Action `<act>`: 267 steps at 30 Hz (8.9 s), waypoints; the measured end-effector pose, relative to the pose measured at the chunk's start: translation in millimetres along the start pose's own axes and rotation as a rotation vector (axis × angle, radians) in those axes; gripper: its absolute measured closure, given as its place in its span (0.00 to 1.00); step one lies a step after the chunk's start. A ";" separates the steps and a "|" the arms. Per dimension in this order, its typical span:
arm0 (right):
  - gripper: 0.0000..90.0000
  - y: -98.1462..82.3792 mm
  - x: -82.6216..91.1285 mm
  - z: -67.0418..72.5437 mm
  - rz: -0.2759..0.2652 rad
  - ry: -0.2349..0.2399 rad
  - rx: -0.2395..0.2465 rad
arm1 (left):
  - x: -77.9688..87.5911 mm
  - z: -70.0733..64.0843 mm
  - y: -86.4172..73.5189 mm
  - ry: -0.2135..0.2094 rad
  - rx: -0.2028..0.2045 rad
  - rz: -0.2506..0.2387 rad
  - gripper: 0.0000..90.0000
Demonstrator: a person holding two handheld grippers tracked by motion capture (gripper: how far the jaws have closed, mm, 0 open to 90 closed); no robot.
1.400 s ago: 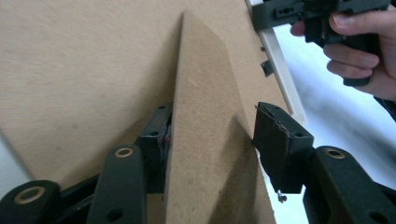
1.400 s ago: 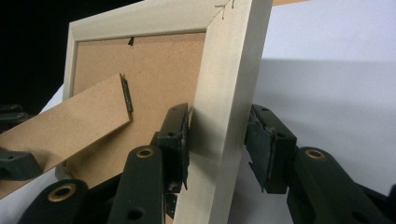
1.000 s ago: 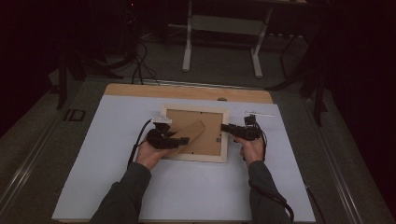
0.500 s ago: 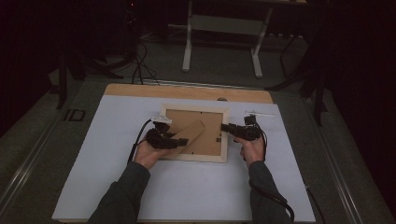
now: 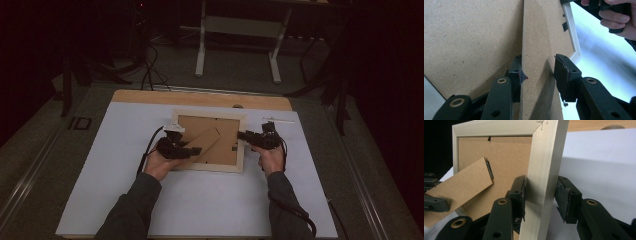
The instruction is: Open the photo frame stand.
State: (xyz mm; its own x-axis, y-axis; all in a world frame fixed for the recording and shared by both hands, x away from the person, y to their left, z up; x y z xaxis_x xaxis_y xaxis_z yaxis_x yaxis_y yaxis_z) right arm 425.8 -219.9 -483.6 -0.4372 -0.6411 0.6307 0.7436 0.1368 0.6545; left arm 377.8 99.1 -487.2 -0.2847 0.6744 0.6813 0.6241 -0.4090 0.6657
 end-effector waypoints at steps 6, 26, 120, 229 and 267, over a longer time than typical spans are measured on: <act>0.68 3.3 4.8 2.9 -0.012 -0.009 0.018 | 1.6 -0.1 2.5 -0.002 -0.013 0.005 0.73; 0.69 12.1 16.3 12.4 -0.037 -0.051 0.083 | 4.2 -3.6 9.6 0.030 -0.042 0.006 0.77; 0.63 8.3 22.7 34.7 -0.106 -0.121 0.302 | 6.1 -29.1 4.7 0.238 -0.176 -0.035 0.88; 0.63 -31.8 41.7 13.5 -0.113 -0.135 0.308 | 39.3 -13.0 -20.0 0.265 -0.001 -0.121 0.74; 0.96 -16.1 27.5 1.0 -0.103 -0.214 0.223 | 60.6 10.3 -11.1 0.282 0.120 -0.223 0.88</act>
State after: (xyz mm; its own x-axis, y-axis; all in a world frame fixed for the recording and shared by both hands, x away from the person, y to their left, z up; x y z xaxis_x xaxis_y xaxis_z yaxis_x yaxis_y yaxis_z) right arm 401.2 -239.0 -476.4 -0.6183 -0.4899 0.6146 0.5715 0.2565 0.7794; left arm 361.1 150.8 -456.5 -0.6023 0.5360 0.5916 0.6000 -0.1848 0.7784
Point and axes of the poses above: each handheld gripper's, and its own axes: x roughly backward along the jaws, y roughly out of its top, z roughly to its left, the point moved 1 cm from there along -x, roughly forward along the jaws, and after that the axes turned 9 degrees about z, right-handed, at the moved point
